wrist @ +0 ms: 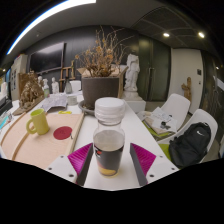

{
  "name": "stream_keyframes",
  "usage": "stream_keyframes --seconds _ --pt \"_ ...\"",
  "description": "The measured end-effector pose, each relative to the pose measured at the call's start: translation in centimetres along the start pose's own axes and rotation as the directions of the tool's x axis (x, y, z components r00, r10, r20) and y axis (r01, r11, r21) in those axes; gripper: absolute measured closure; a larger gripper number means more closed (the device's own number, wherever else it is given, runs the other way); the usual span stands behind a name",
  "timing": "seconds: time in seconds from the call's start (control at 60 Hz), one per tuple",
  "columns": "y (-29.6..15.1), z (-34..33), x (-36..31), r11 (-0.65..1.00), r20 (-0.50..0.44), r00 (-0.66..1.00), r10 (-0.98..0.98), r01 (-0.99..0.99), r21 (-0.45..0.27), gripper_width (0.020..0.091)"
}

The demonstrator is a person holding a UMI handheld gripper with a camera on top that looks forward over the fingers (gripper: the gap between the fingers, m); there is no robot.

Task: Pour water

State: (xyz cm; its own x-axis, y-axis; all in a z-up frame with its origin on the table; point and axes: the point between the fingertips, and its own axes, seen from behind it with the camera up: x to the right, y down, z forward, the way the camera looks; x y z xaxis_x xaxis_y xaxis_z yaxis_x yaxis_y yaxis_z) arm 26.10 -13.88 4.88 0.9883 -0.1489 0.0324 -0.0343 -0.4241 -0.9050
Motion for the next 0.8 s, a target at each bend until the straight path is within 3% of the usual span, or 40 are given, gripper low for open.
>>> stream_keyframes --seconds 0.117,0.2,0.35,0.567,0.8 --pt "-0.3 1.4 -0.6 0.999 0.026 1.000 -0.009 0.009 0.033 0.0661" --pt "-0.4 1.6 -0.7 0.999 0.030 1.000 -0.009 0.007 0.044 0.0685" --pt "-0.2 1.7 -0.5 1.000 0.010 1.000 0.011 -0.011 0.028 0.0822" --pt "-2.3 1.4 -0.2 0.998 -0.080 0.995 -0.068 0.069 0.009 0.0846" --pt "-13.2 0.7 -0.4 0.939 -0.253 0.917 -0.310 0.336 0.068 0.0846"
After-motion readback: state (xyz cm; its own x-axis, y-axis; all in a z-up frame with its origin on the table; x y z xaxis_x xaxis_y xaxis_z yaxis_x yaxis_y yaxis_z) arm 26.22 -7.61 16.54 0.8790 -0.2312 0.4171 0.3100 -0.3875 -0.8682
